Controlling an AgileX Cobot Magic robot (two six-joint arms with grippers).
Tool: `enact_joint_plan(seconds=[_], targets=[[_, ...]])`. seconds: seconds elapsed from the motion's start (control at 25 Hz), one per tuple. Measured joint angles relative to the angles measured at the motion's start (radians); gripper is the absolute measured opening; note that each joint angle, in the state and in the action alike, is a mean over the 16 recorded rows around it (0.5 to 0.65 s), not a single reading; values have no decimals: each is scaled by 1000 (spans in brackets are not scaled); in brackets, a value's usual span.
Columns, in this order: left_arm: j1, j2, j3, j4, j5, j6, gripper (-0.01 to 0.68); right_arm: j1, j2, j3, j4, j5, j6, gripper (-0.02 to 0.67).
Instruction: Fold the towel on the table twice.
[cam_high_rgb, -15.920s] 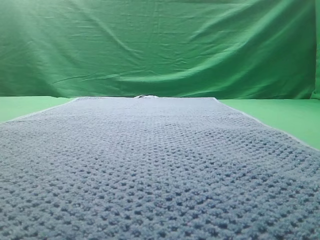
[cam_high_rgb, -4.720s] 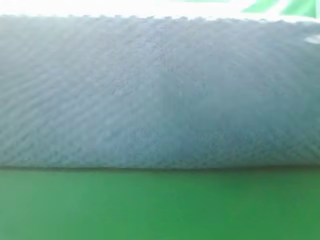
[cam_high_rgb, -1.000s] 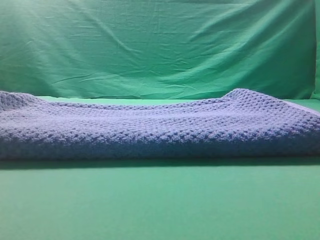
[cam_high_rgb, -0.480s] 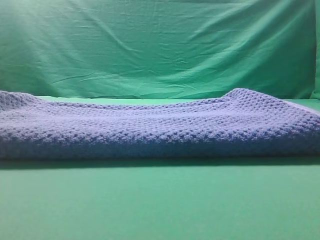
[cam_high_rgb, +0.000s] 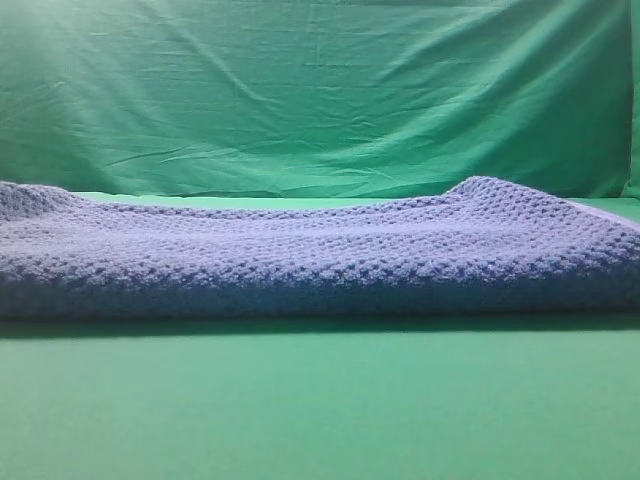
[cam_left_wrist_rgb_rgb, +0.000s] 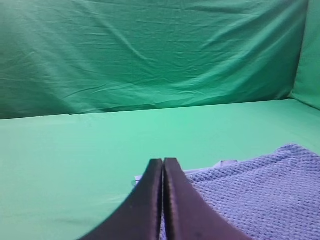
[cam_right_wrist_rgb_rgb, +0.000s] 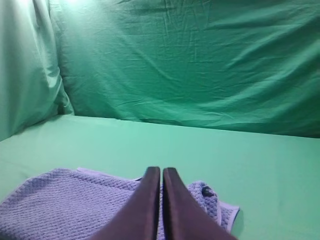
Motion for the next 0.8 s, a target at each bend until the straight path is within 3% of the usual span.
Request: enact_joint_plan(seconds=[0.36,0.8], targets=[[0,0,119,6,-108,0,0,0,0,132,-2,-161,0,0],[0,0,152,6,-86,0,0,0,0,159,-2,-155,0,0]])
